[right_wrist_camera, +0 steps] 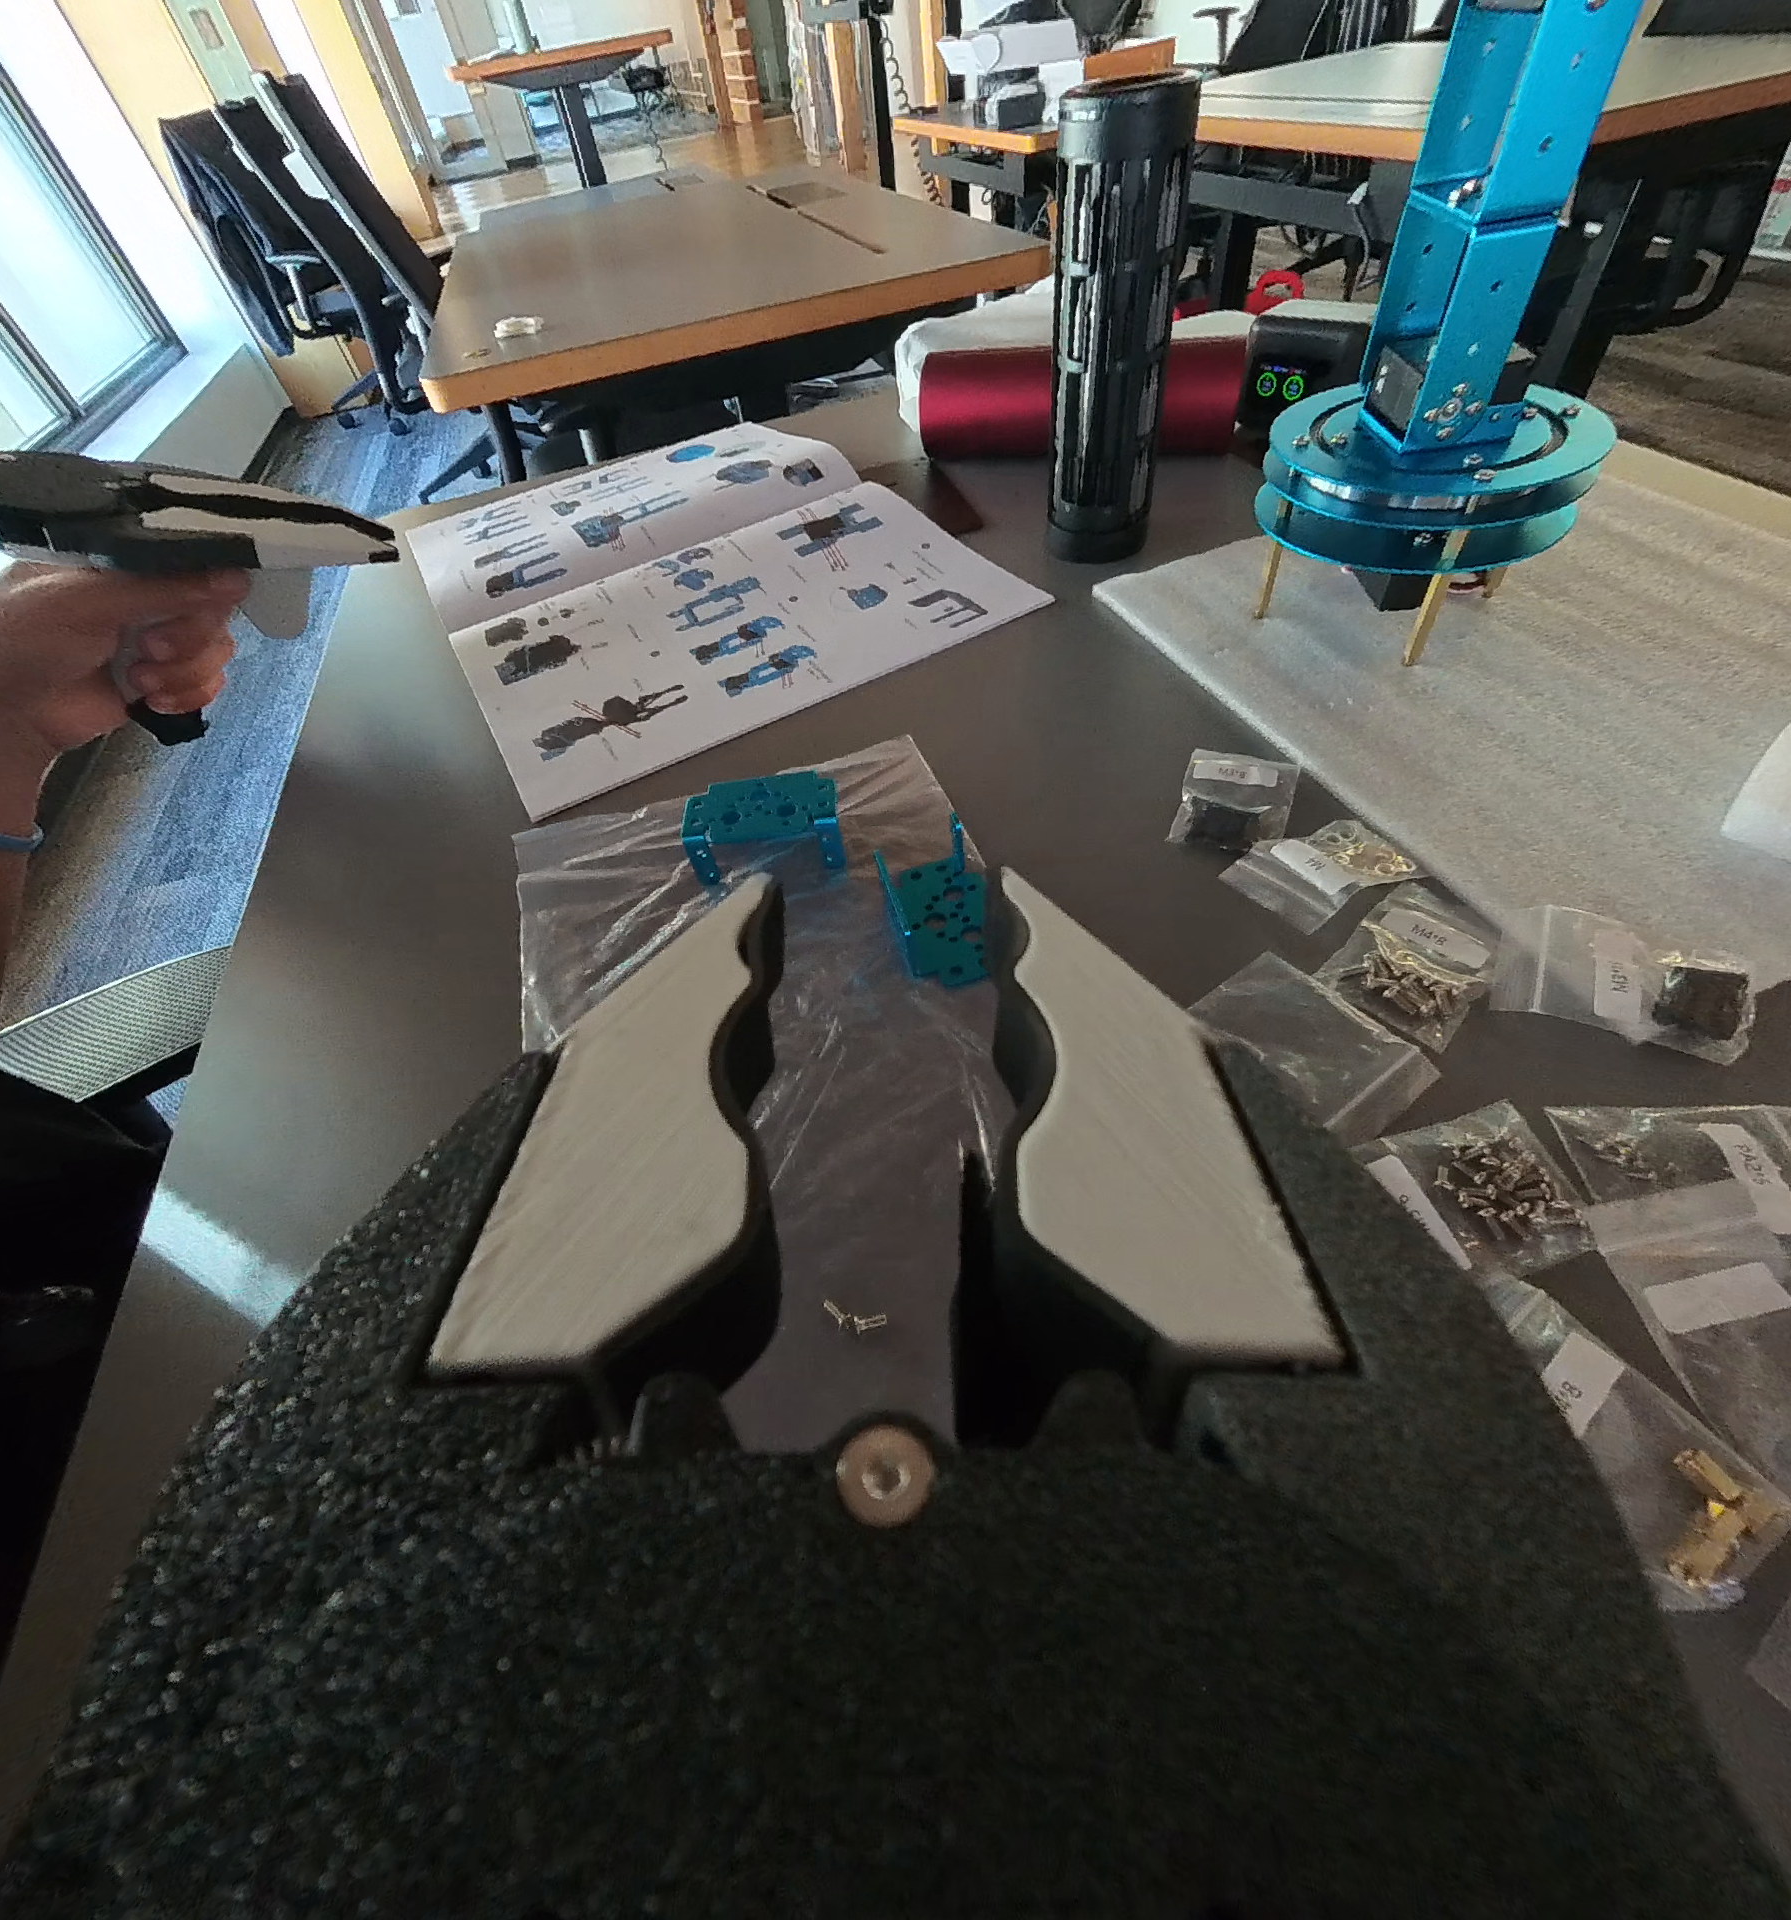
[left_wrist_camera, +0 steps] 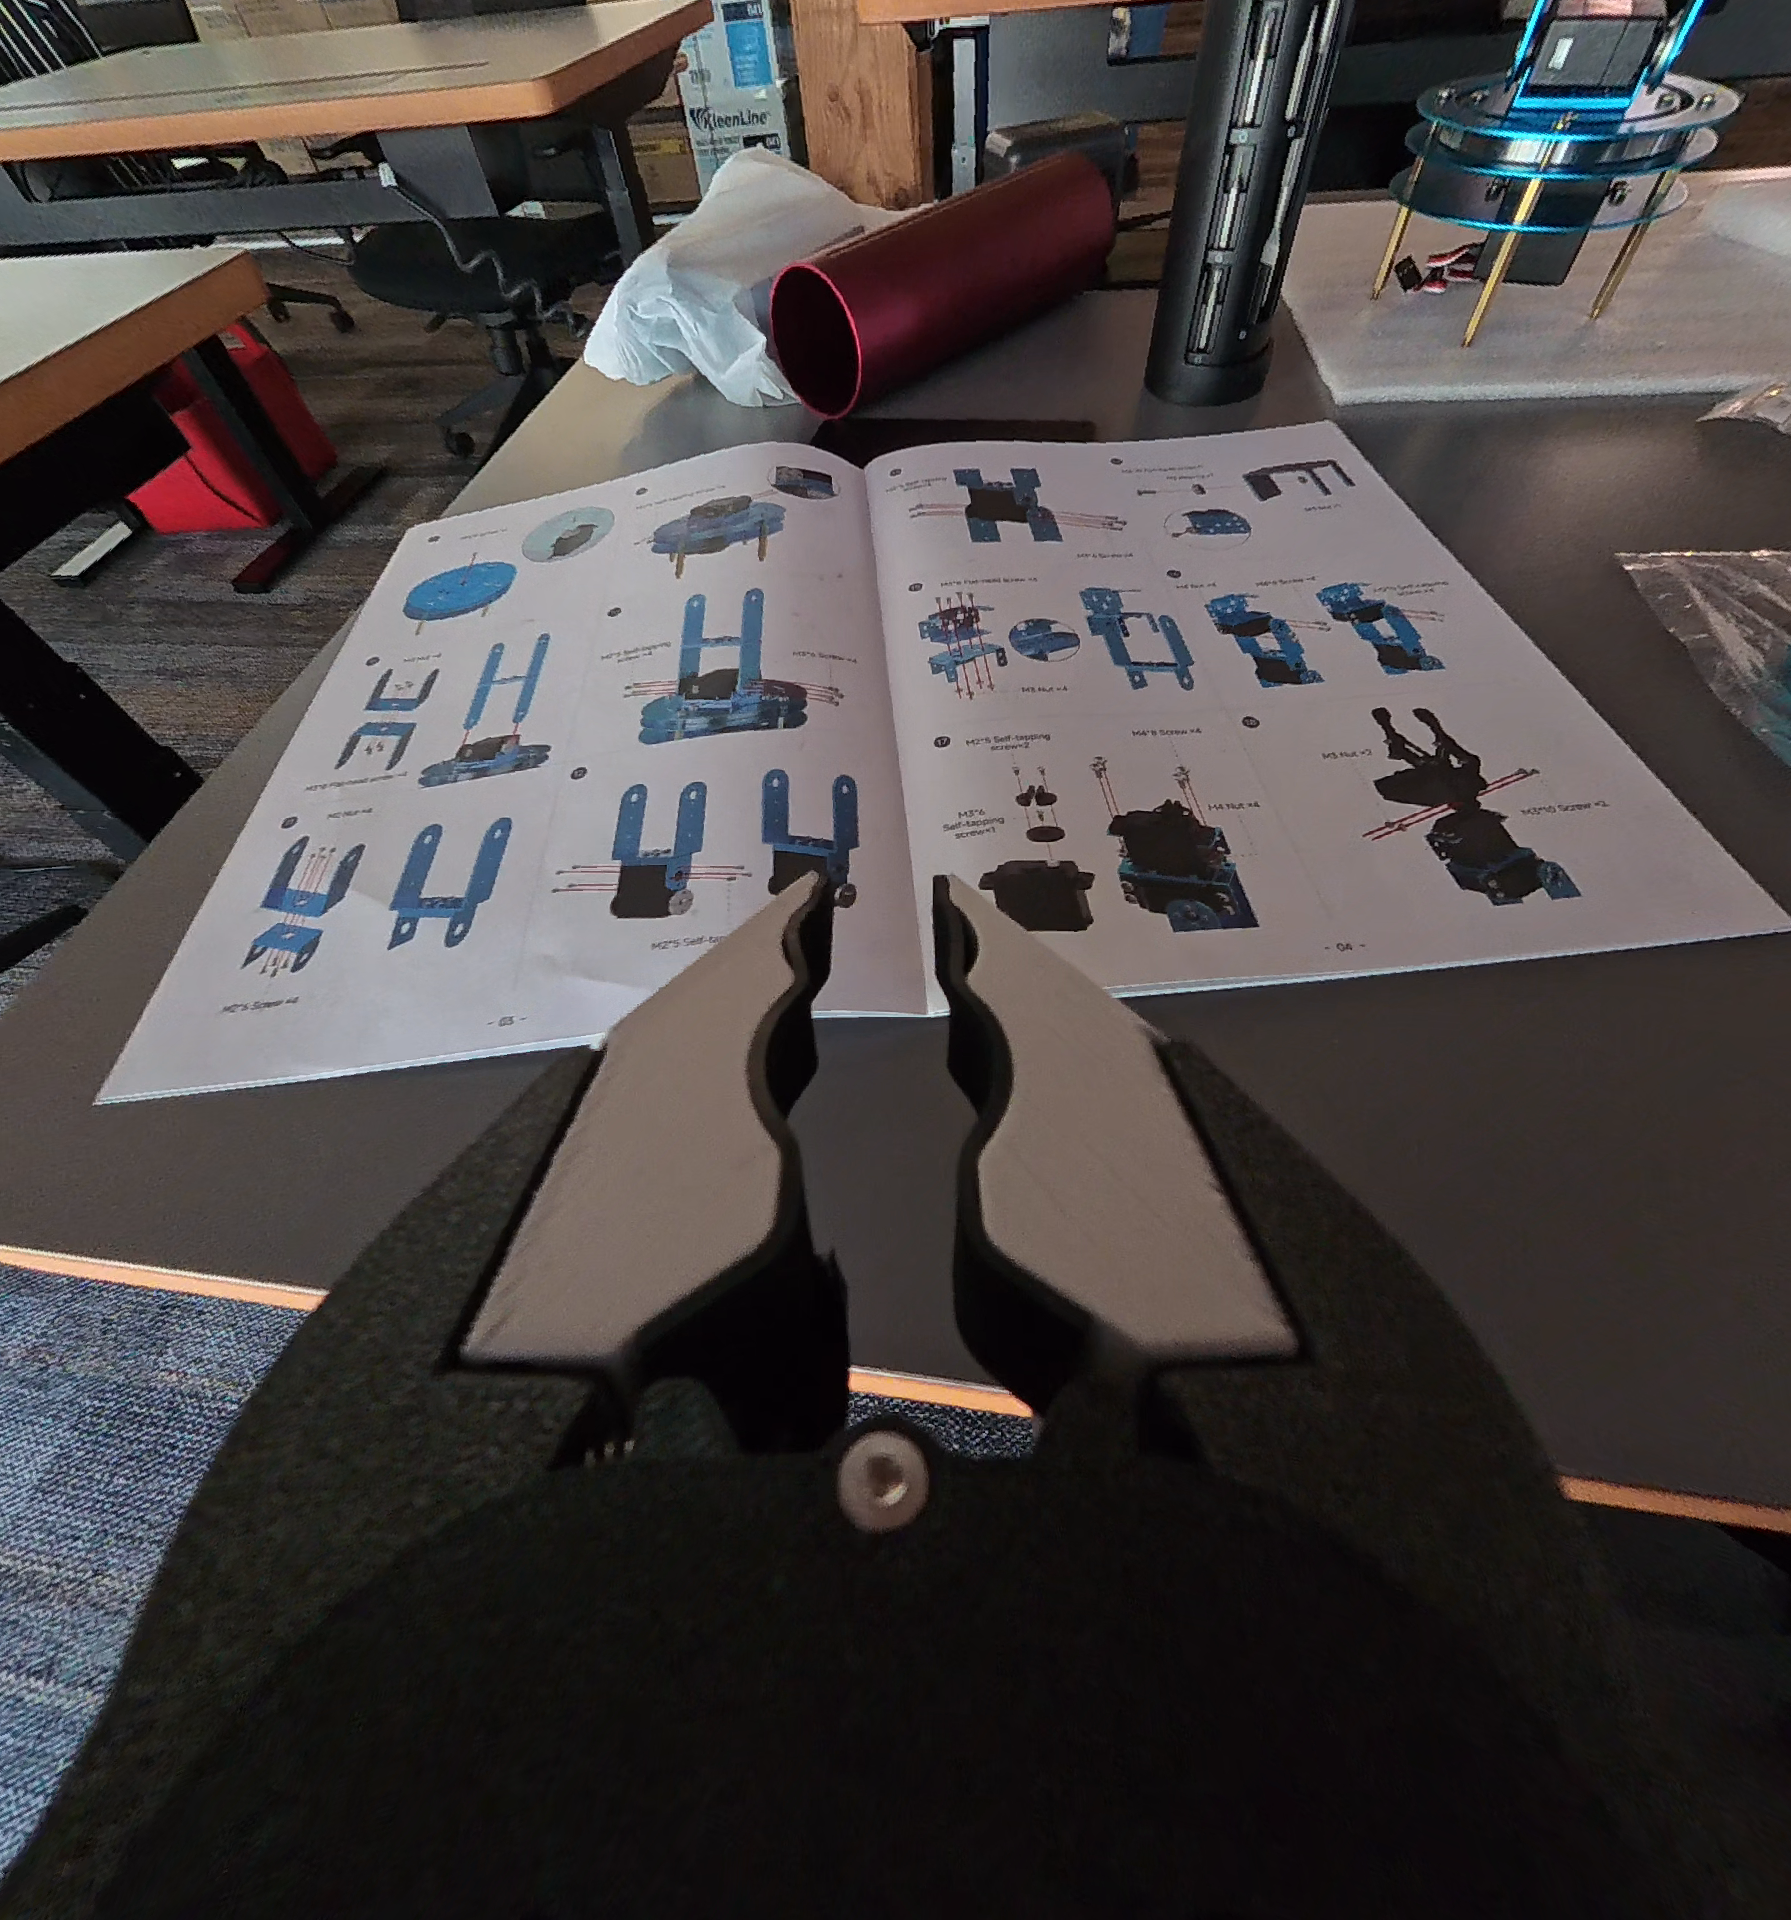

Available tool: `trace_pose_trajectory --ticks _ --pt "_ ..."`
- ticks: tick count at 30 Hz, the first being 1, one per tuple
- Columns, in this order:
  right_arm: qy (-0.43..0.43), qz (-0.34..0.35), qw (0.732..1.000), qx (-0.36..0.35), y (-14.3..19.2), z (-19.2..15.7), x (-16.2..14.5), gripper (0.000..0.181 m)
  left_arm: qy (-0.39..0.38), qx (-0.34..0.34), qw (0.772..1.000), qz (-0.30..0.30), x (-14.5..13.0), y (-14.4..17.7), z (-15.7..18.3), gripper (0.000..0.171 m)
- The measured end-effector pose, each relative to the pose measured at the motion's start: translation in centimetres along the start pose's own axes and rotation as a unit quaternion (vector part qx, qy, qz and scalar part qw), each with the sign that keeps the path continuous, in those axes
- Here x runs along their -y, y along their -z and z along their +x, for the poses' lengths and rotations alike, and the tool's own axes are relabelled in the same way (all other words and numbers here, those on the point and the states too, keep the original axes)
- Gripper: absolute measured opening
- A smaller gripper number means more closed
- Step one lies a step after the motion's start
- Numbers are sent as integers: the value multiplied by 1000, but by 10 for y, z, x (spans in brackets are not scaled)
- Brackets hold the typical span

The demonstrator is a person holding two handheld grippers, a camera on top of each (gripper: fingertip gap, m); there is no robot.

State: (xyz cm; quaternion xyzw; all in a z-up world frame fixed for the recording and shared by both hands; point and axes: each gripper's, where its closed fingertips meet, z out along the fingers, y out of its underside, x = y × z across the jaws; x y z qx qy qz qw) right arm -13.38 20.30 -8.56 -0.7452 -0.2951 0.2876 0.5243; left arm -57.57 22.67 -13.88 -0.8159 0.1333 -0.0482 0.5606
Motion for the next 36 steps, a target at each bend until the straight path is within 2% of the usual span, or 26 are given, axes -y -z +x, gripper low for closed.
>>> trace_pose_trajectory --ticks 13,19,36 --pt "-23 1 1000 20 1 -2 0 23 -7 1 1000 -4 -2 -1 1 19" --pt "-26 3 1000 18 1 0 0 23 -3 -2 1000 -3 -2 -1 3 19" --pt "-41 15 999 22 5 2 4 16 -20 -54 998 -8 0 -13 41 18"
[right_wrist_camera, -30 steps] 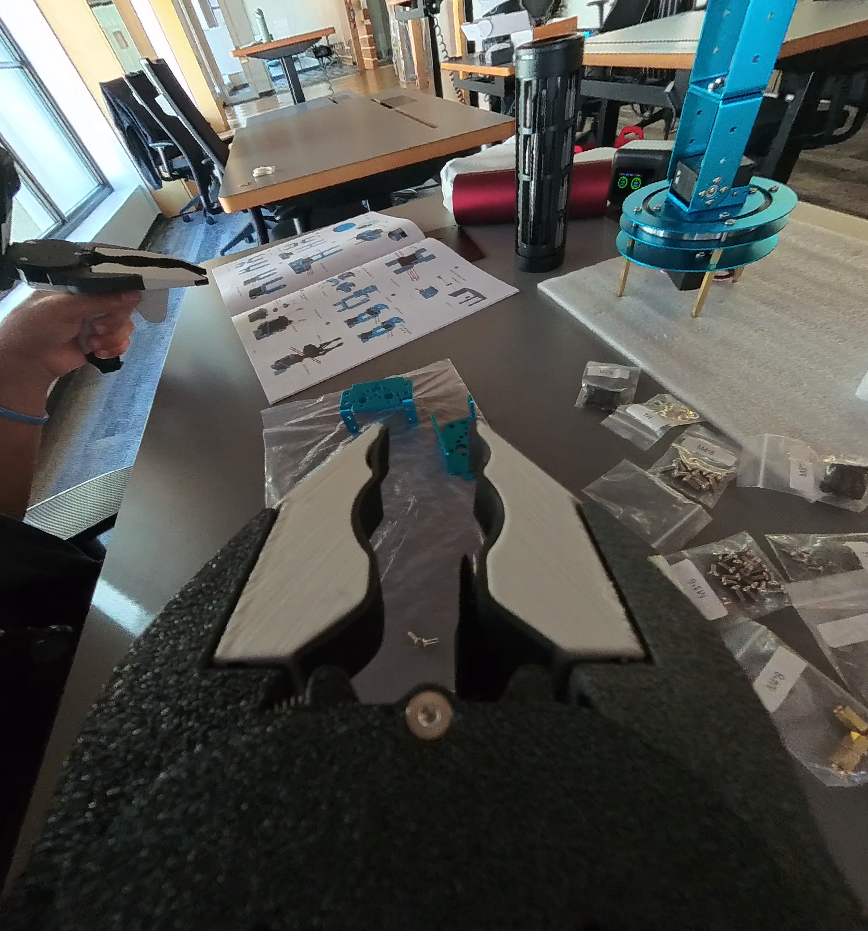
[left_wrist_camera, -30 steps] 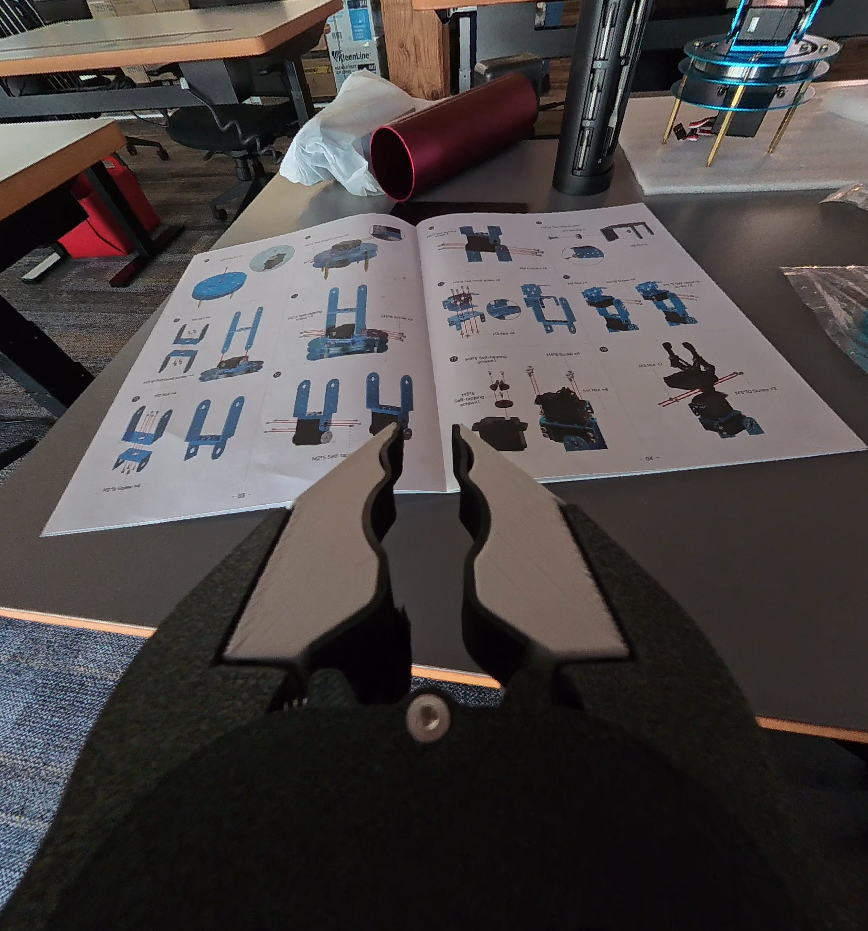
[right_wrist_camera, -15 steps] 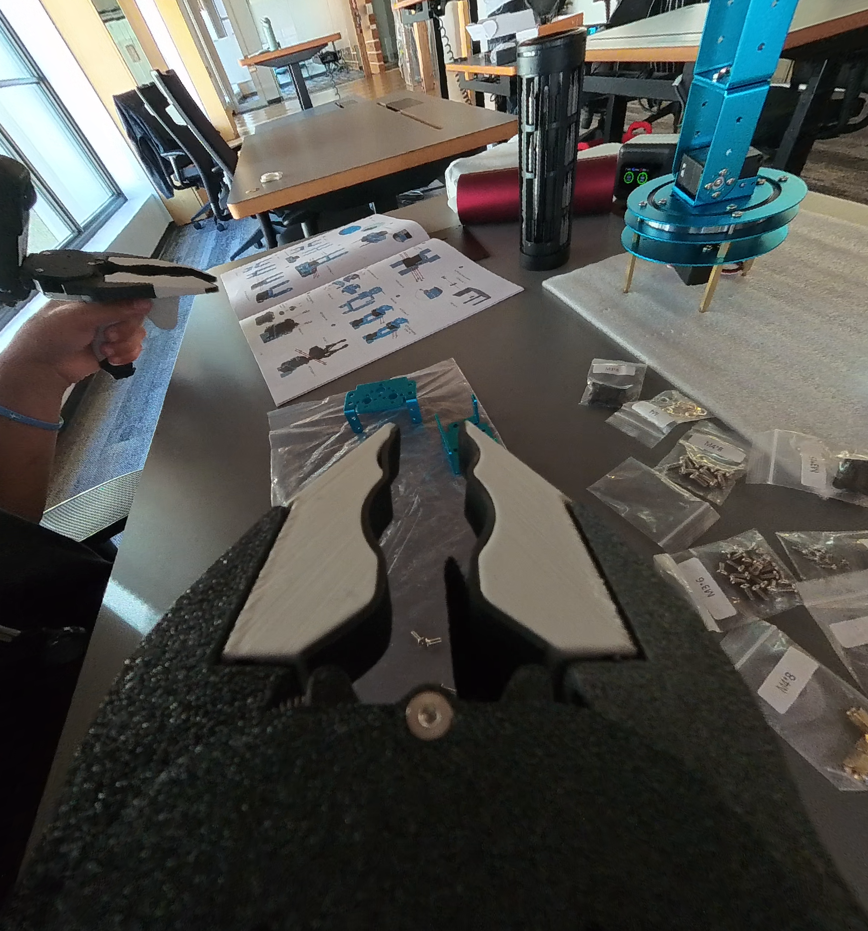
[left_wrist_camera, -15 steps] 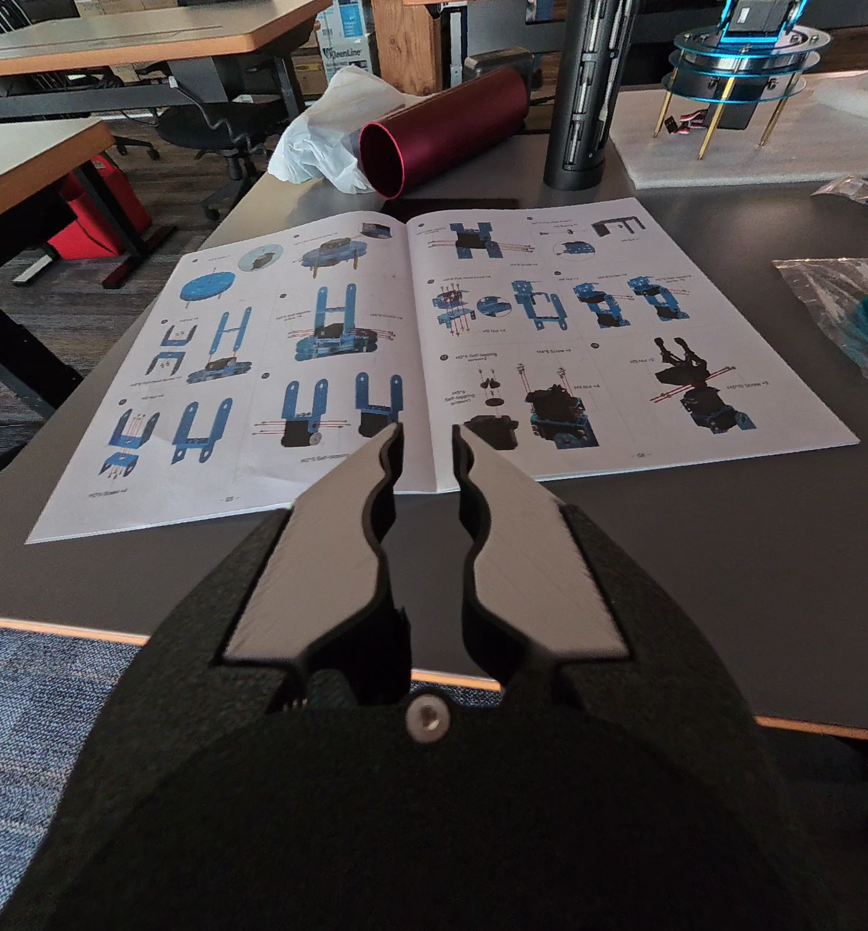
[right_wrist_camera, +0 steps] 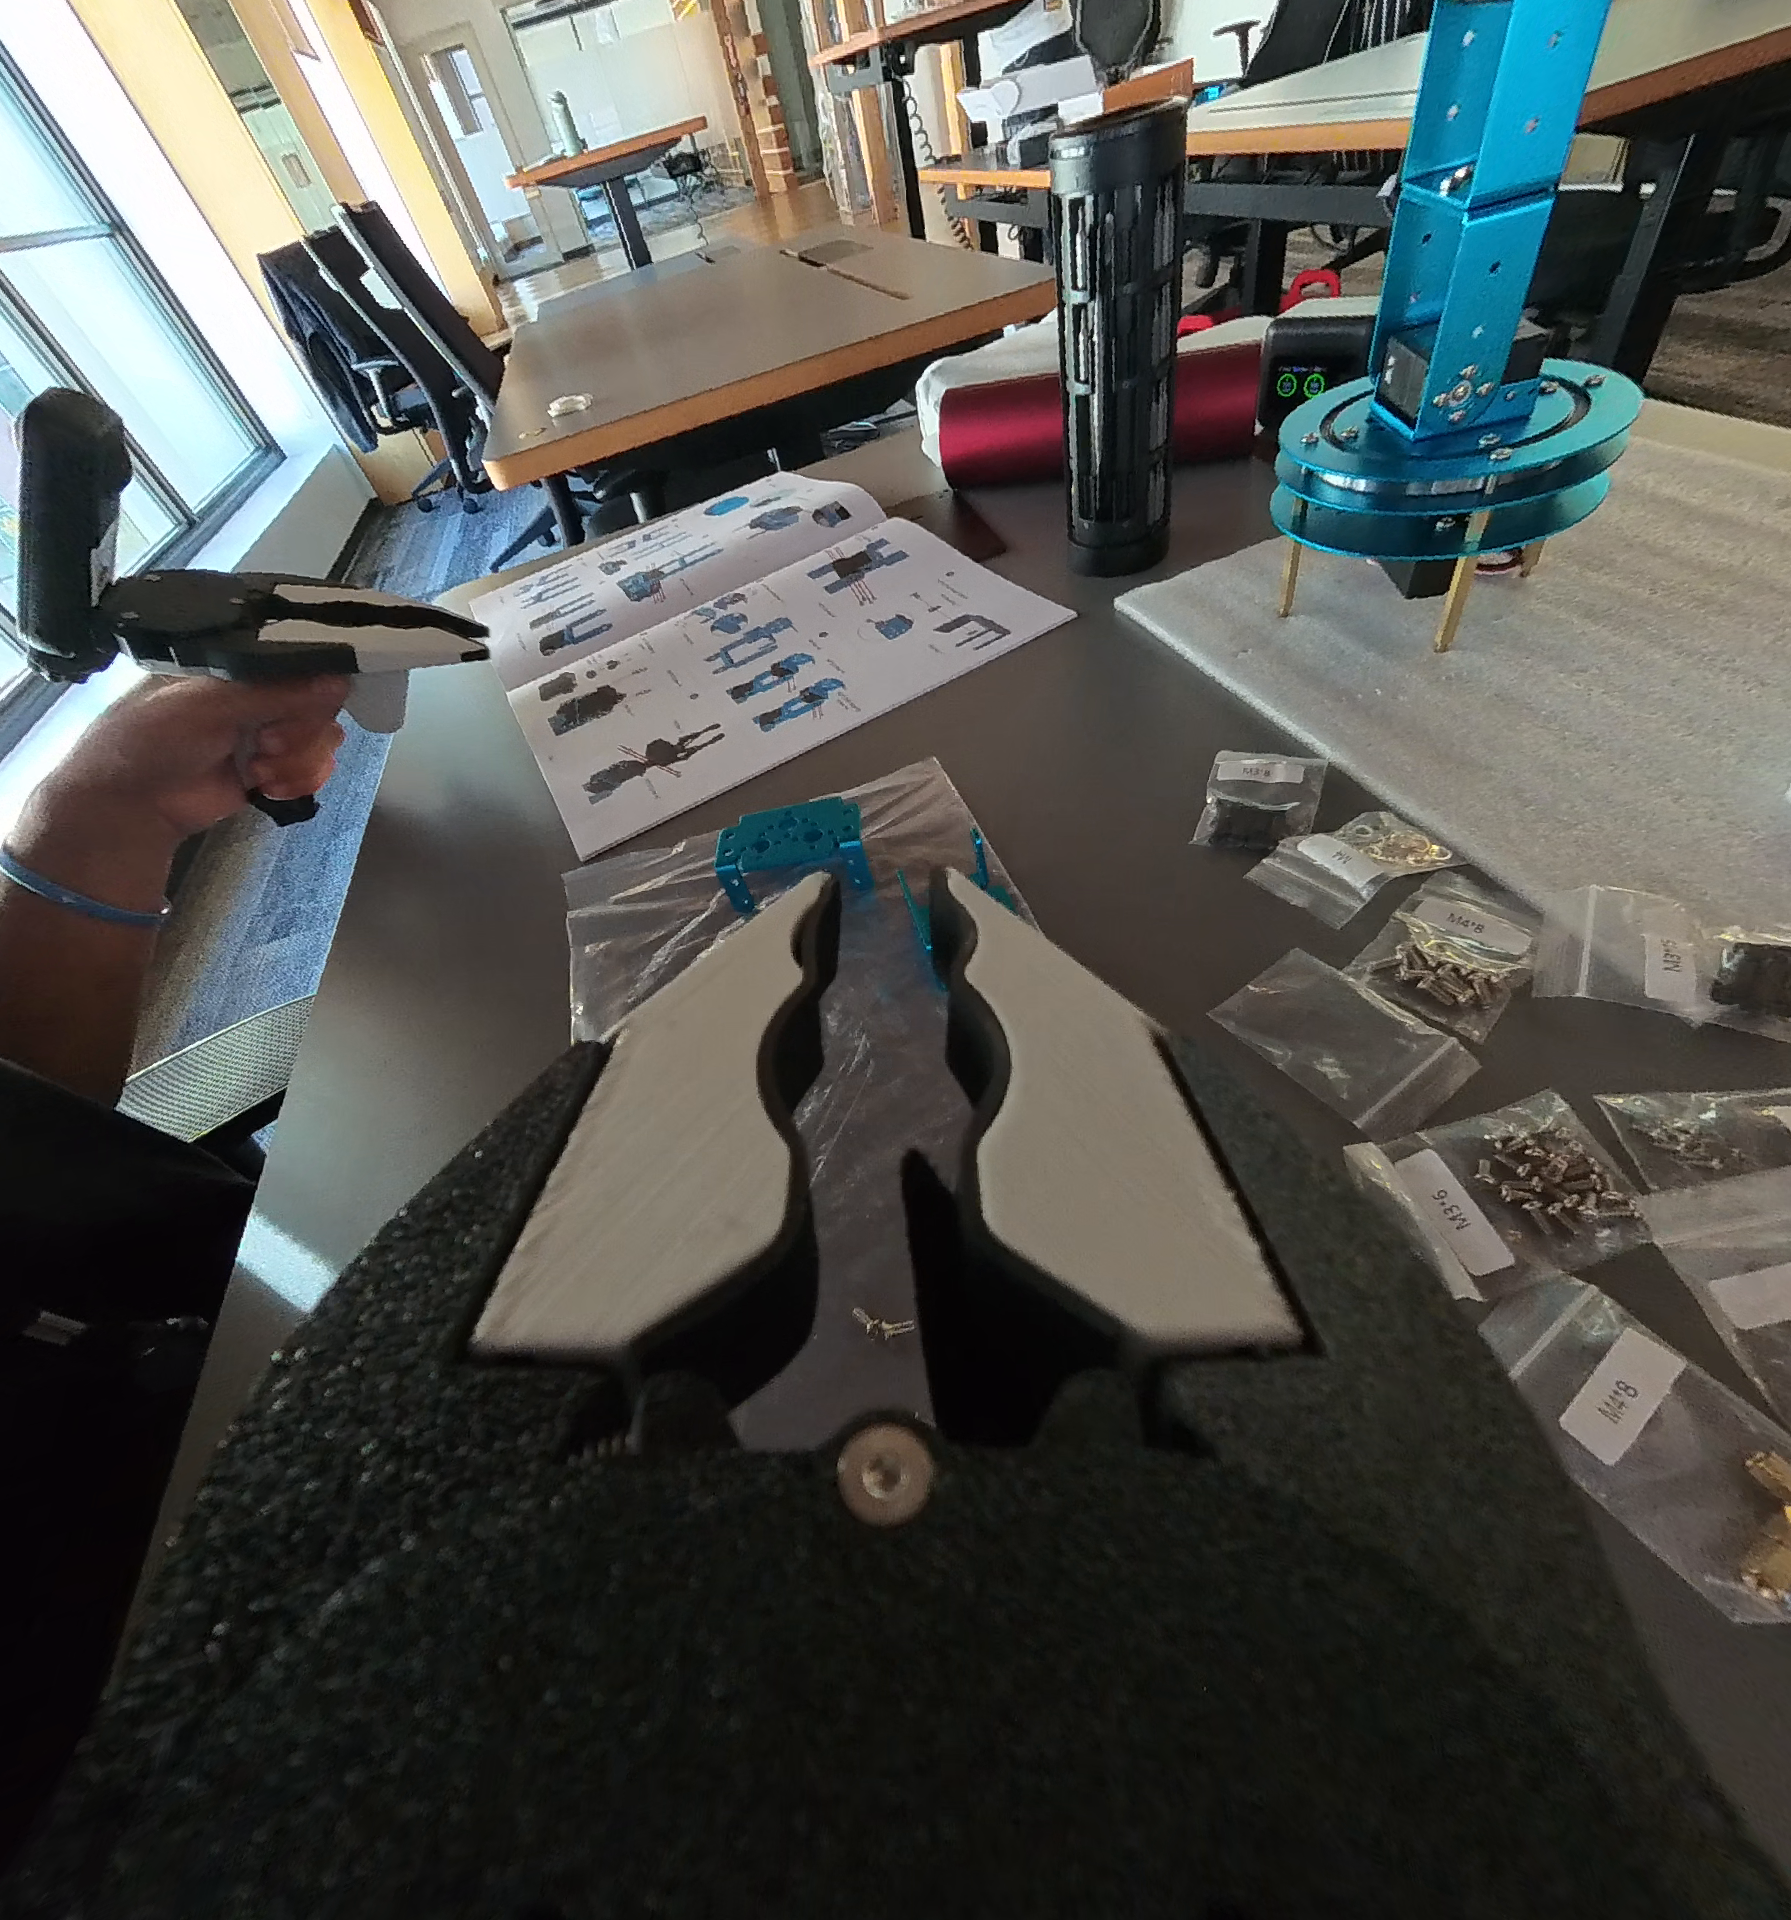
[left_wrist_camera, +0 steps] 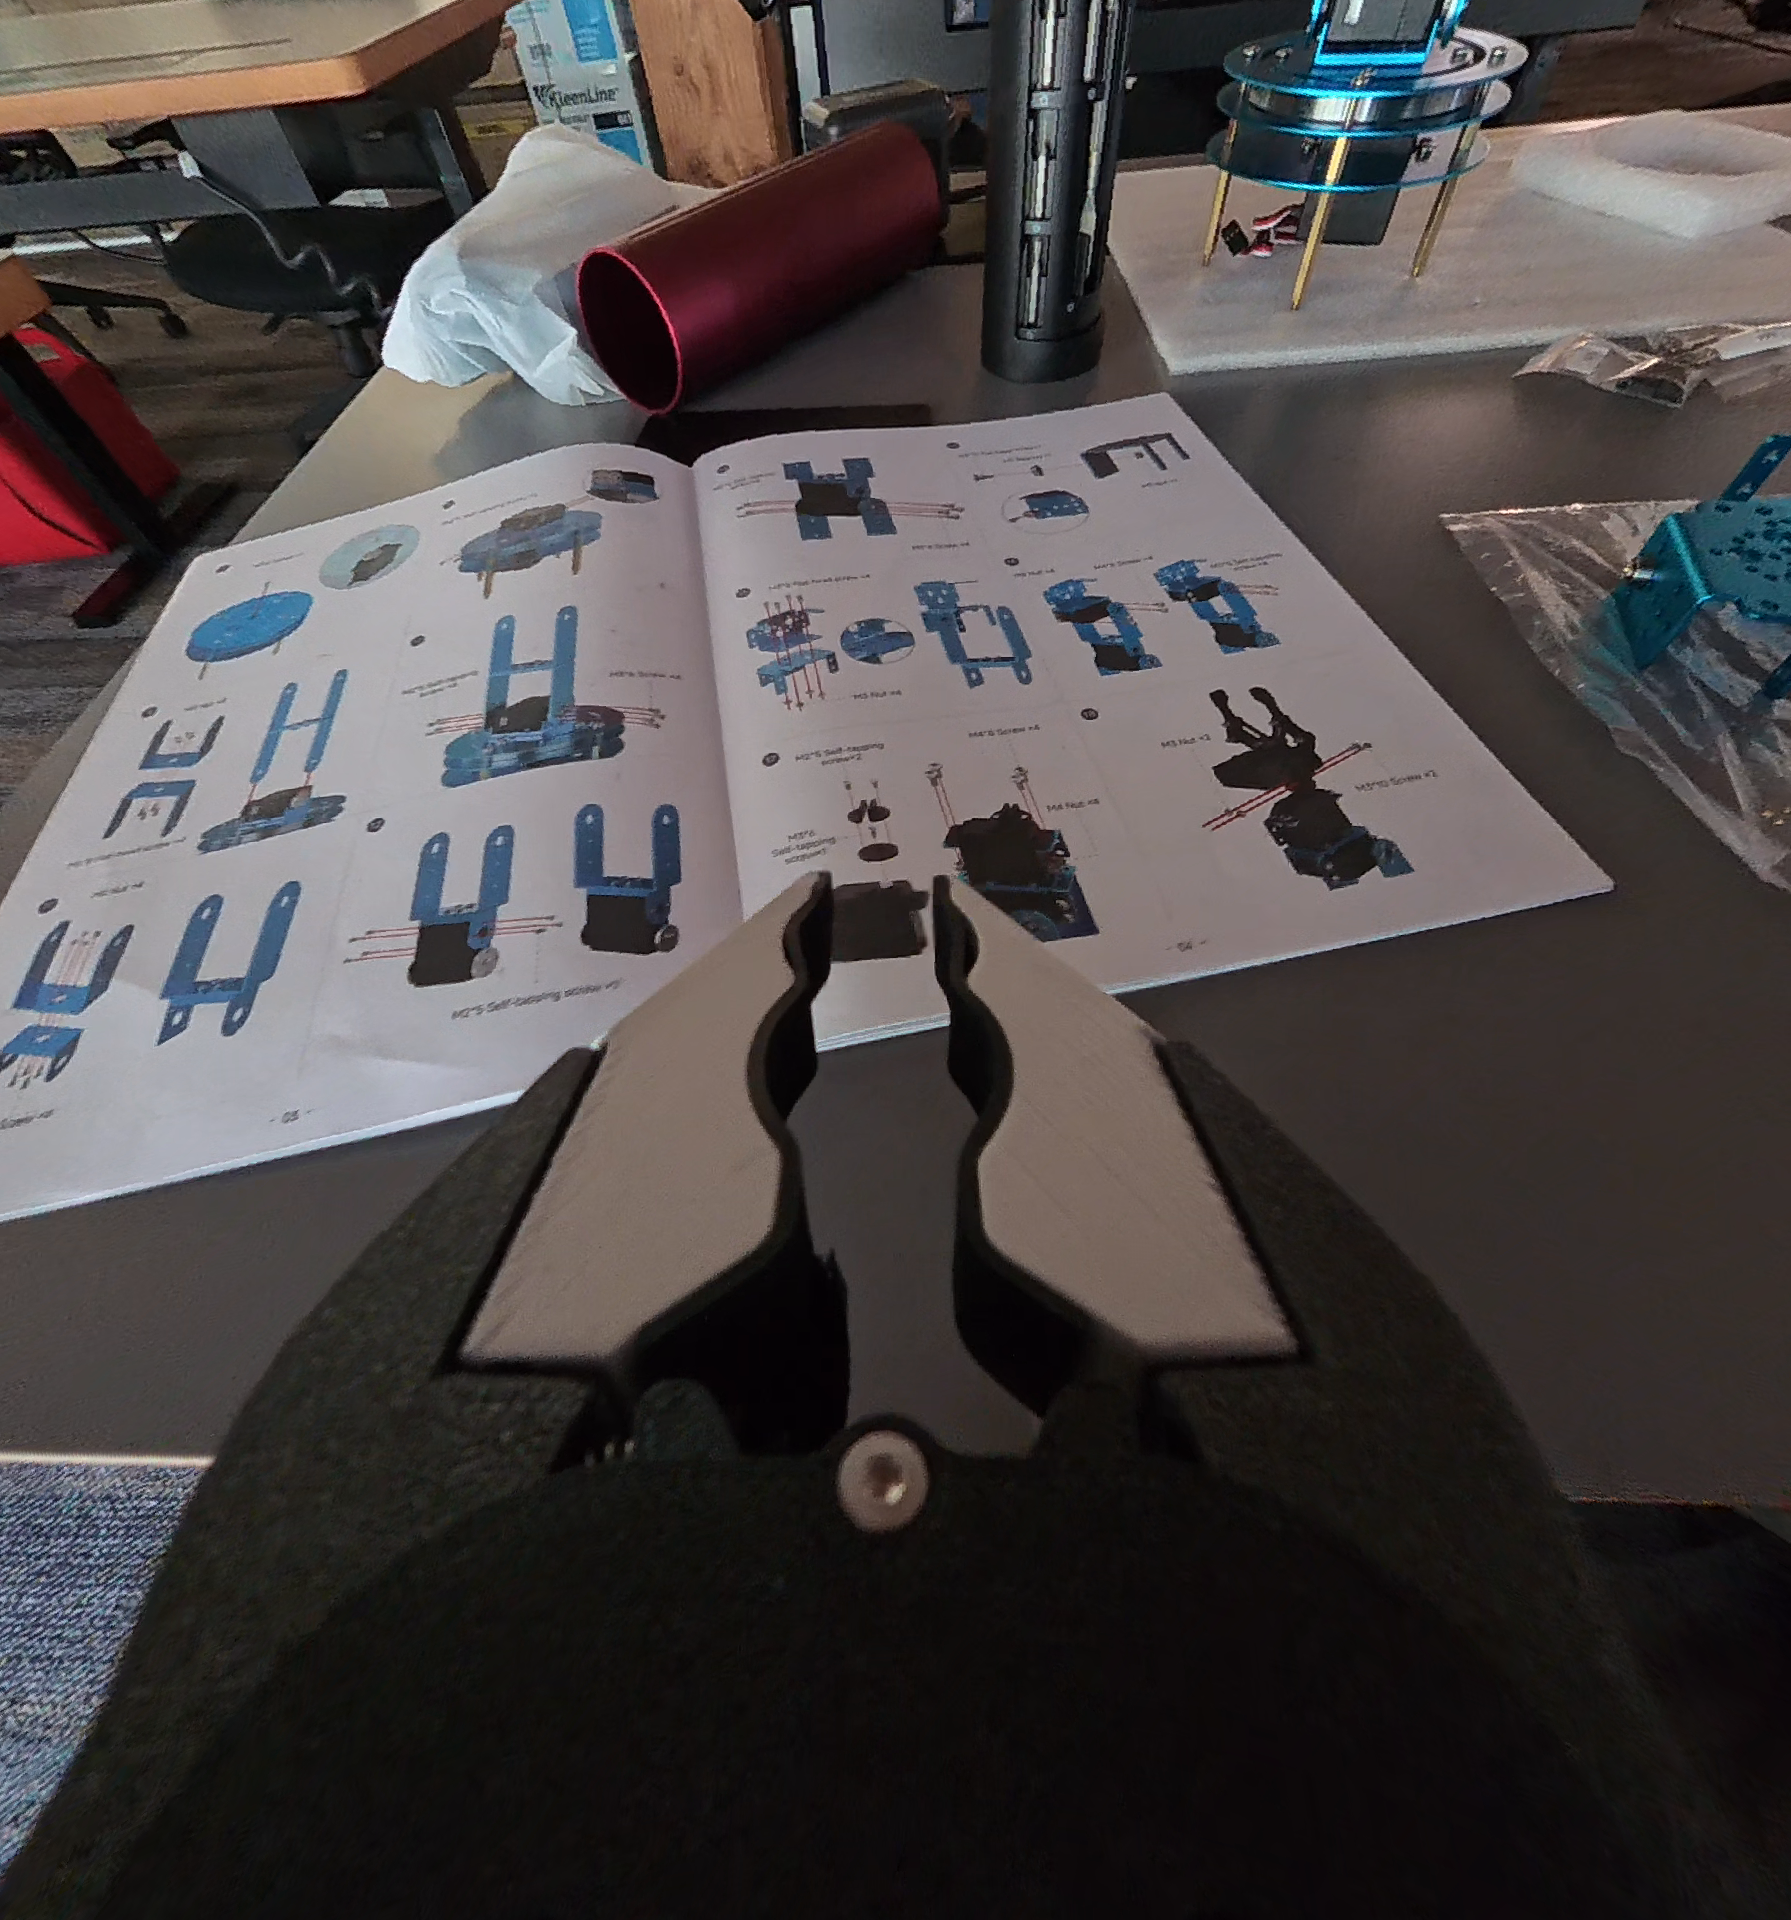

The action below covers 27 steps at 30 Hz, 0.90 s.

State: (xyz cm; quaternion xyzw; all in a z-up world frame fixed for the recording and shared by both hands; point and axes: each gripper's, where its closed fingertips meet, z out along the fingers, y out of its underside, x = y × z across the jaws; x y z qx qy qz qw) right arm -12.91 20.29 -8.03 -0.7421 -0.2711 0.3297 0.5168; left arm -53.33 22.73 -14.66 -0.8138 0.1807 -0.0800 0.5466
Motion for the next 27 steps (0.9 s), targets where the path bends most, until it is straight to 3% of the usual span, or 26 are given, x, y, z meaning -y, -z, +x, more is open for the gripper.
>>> trace_pose_trajectory --ticks 11,20,27 --pt "33 -36 998 -29 -6 8 -15 16 -17 -24 1000 -11 5 -19 13 19" --pt "49 -50 997 -34 0 19 -20 0 -9 -22 999 -33 -2 -33 11 20" --pt "88 -120 982 -114 14 47 -30 1 -20 -48 999 -10 20 -30 28 20"
